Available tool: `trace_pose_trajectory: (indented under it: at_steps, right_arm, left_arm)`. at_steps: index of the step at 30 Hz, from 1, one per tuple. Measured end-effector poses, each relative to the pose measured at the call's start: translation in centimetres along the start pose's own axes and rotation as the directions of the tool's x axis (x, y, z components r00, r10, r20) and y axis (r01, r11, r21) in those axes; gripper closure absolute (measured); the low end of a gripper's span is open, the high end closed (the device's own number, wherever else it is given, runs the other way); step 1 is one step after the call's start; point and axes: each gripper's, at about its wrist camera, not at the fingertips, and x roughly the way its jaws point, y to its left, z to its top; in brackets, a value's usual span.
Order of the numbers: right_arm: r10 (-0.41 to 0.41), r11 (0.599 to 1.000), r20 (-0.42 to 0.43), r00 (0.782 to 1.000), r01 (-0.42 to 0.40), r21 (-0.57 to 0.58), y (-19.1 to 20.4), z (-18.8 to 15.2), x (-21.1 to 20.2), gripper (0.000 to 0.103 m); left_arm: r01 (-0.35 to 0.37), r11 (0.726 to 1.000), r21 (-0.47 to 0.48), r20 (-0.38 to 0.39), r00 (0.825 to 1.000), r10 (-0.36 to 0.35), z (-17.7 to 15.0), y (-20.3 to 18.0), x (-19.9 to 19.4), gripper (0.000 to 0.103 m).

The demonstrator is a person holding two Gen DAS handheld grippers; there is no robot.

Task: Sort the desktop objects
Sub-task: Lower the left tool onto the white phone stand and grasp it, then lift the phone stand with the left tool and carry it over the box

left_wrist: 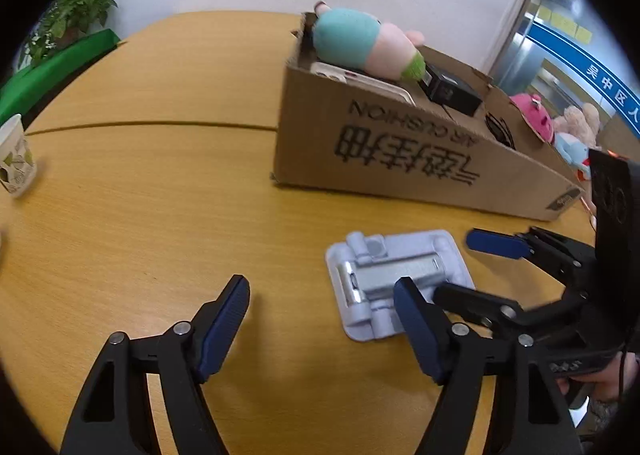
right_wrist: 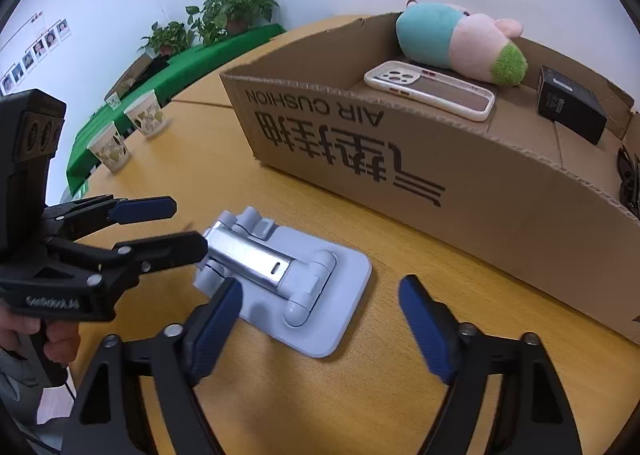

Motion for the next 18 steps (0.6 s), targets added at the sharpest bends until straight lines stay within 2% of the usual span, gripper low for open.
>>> trace_pose_trajectory:
  at_steps: [1, 2, 3, 6, 7, 9, 12, 13, 14, 18]
  right_arm:
    - [-0.009, 1.0, -0.007, 1.0, 0.009, -0.008, -0.1, -0.2, 0.3, 0.038]
    - [0.0, 1.0, -0.004, 1.0, 0.0, -0.005, -0.2, -0.3, 0.3, 0.039]
    - [0.011, 1.0, -0.001, 1.0, -0.011, 0.007, -0.6, -0.4, 0.2, 0.042]
    - [0.015, 1.0, 0.008, 1.0, -0.015, 0.012, -1.1, -0.6, -0.5, 0.064]
    - [0.013, 1.0, 0.011, 1.0, -0.013, 0.015, -1.3, -0.7, -0.8, 0.067]
    - [0.006, 1.0, 0.008, 1.0, -0.006, 0.021, -1.5, -0.7, -1.1, 0.068]
    - [0.011, 1.0, -0.001, 1.0, -0.011, 0.016, -1.3, -0.6, -0.9, 0.063]
    - [0.015, 1.0, -0.003, 1.0, -0.015, 0.014, -1.3, -0.4, -0.7, 0.059]
    - [0.019, 1.0, -0.001, 1.0, -0.019, 0.011, -1.2, -0.3, -0.6, 0.058]
    - [0.033, 0.999, 0.012, 0.999, -0.033, 0.039, -1.7, -0.2, -0.3, 0.063]
  left_arm:
    - [0.011, 1.0, 0.006, -0.007, 1.0, -0.011, -0.1, -0.2, 0.3, 0.033]
    - [0.018, 1.0, 0.009, -0.013, 1.0, -0.018, -0.3, -0.3, 0.5, 0.035]
    - [0.025, 1.0, 0.009, -0.024, 0.999, -0.025, -0.4, -0.4, 0.8, 0.043]
    - [0.049, 0.999, 0.002, -0.025, 0.999, -0.049, -0.5, -0.8, 0.9, 0.049]
    - [0.067, 0.998, 0.002, -0.031, 0.997, -0.067, -0.5, -0.9, 0.9, 0.051]
    - [0.083, 0.997, 0.009, -0.037, 0.996, -0.082, -0.6, -1.3, 1.1, 0.057]
    - [0.053, 0.998, 0.046, -0.034, 0.998, -0.052, -0.9, -2.2, 1.2, 0.058]
    - [0.07, 0.997, 0.035, -0.036, 0.997, -0.069, -0.9, -2.1, 1.2, 0.065]
    - [0.097, 0.995, 0.014, -0.04, 0.994, -0.097, -0.9, -2.0, 1.3, 0.068]
    - [0.08, 0.997, 0.01, -0.025, 0.996, -0.08, -1.1, -2.1, 1.2, 0.069]
